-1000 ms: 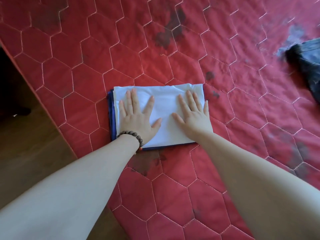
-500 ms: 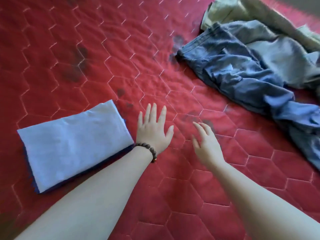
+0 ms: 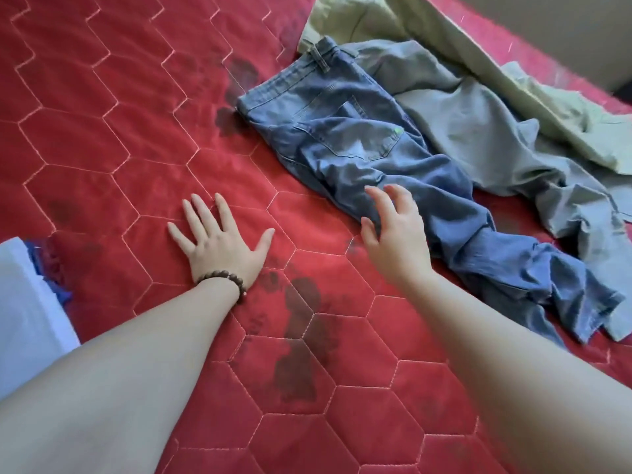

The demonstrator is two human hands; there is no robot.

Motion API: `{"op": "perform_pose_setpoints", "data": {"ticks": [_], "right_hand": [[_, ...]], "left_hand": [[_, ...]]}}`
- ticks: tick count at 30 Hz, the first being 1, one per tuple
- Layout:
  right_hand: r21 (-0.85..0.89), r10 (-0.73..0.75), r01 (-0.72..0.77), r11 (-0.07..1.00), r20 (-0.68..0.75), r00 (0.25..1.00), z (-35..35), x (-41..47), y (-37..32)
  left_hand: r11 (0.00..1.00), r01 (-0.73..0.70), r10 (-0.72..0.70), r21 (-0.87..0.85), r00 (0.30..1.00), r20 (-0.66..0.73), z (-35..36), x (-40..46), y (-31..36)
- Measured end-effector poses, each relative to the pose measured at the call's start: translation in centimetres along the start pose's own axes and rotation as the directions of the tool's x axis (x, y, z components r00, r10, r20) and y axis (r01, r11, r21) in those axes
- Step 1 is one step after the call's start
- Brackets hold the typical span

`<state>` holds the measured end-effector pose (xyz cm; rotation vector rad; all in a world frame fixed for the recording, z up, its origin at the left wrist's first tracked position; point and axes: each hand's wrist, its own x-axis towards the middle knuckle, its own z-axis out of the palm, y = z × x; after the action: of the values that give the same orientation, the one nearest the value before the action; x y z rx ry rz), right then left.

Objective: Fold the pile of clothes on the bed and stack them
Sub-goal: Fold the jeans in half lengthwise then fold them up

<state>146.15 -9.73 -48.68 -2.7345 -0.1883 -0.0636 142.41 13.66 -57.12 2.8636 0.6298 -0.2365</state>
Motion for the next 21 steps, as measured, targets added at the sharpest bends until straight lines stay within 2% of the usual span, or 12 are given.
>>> {"op": "perform_pose_setpoints", "data": {"ticks": [10, 15, 16, 18, 20, 21], "right_hand": [[-0.184, -0.037, 0.041, 0.982, 0.026, 0.999, 3.6, 19.3, -3.0], [-0.286, 0.176, -0.12, 0.951, 0.177, 0.968, 4.9, 26.4, -3.6], [-0.305, 0.198, -0.139, 0.942, 0.17, 0.965, 5.5, 26.4, -3.8], [-0.315, 0.192, -0.166, 0.934, 0.054, 0.98, 6.3, 25.5, -4.3], [-0.235, 0.175, -0.181, 0.955, -0.046, 0.983, 6.4, 24.2, -4.7], [-0.177, 0.176, -0.182, 0.967, -0.051, 0.983, 6.3, 23.4, -4.9]], "left_hand": [[0.999, -0.007, 0.007, 0.045, 1.0, 0.012, 0.3, 0.3, -0.2], [0.999, -0.023, 0.023, 0.031, 1.0, -0.003, 0.5, 0.5, -0.2], [0.999, -0.022, 0.022, 0.031, 1.0, 0.0, 0.5, 0.5, -0.2], [0.999, -0.014, 0.014, 0.029, 1.0, 0.003, 0.5, 0.6, -0.2], [0.999, -0.013, 0.013, 0.03, 1.0, -0.005, 0.5, 0.5, -0.3], [0.999, -0.017, 0.017, 0.03, 1.0, -0.01, 0.5, 0.5, -0.3]]}}
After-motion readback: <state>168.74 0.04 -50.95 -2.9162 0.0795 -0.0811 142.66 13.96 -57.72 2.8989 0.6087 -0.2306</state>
